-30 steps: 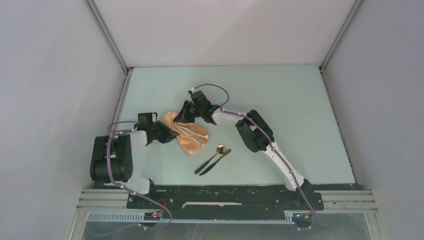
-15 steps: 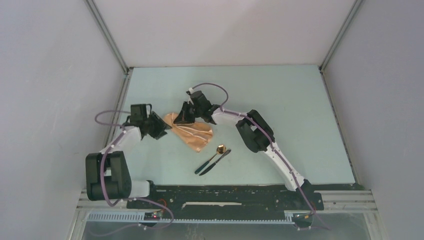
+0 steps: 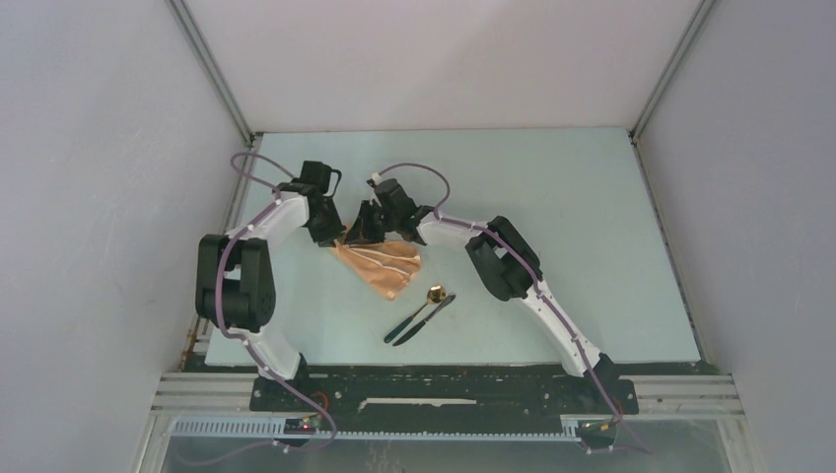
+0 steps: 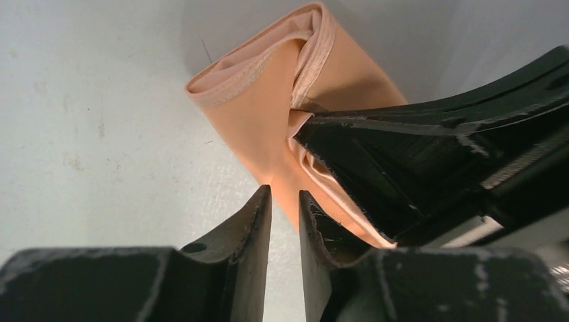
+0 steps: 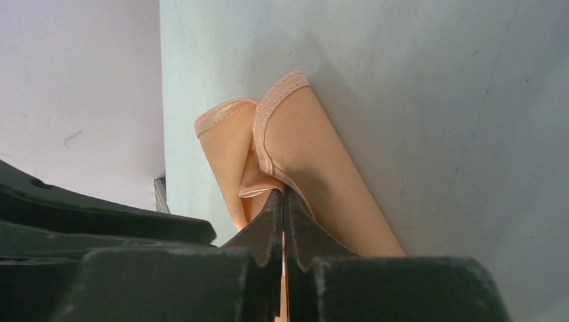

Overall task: Fold the napkin into a case and place the utensils inside
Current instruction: Grasp the top corner of the smaller rectangle folded napkin from the folded napkin.

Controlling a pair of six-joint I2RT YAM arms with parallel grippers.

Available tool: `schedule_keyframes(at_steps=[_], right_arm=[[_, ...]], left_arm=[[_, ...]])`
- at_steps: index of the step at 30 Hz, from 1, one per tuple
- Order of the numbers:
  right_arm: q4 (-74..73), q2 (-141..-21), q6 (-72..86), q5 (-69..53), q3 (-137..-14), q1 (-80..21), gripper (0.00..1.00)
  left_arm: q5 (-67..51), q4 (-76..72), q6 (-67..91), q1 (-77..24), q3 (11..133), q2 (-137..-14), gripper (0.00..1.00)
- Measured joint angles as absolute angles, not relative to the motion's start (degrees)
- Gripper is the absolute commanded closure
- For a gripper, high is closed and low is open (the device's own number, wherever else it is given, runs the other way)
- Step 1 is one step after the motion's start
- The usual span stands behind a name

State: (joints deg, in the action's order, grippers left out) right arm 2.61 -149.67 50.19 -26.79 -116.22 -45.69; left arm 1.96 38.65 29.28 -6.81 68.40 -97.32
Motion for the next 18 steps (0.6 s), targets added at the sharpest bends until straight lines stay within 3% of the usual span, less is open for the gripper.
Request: schedule_keyframes(at_steps=[4,18], right_arm=[[2.61,-149.14,50.22,-26.06,-115.46,-45.84,1.0],[2.79,-148.83,50.35,-25.5,-114.96,-46.44,1.0]], left_arm=[[3.49,41.17,27.94,-8.01,69.01,-98.76,0.69],[5.78,44.07,23.59,-8.12,74.54,-104.55,0.73]])
